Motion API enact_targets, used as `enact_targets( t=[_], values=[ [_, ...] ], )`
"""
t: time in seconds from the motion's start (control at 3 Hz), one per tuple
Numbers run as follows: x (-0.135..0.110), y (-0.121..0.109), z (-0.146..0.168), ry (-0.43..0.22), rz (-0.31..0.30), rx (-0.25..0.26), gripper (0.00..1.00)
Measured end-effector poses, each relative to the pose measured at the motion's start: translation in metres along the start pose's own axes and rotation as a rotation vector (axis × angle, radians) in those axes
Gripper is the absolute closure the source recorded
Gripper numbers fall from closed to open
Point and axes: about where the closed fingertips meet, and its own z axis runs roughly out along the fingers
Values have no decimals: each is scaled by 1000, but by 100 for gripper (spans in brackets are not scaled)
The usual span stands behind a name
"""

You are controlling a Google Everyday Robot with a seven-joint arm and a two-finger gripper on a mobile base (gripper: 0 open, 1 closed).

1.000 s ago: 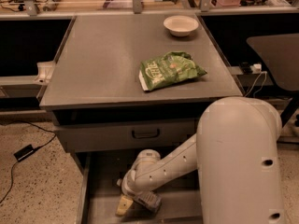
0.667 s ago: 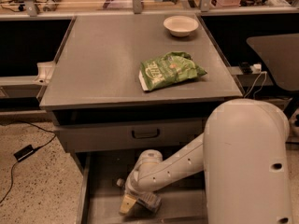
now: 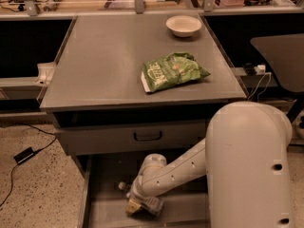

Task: Pick blue plastic bottle from middle drawer and place on counter

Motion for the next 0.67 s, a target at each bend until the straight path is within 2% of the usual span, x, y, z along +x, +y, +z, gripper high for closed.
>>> enact_targets(
  t=[0.33, 0.67],
  values=[
    [1, 6, 8, 21, -6, -21, 48],
    [-15, 19, -6, -34, -71, -48, 77]
  ],
)
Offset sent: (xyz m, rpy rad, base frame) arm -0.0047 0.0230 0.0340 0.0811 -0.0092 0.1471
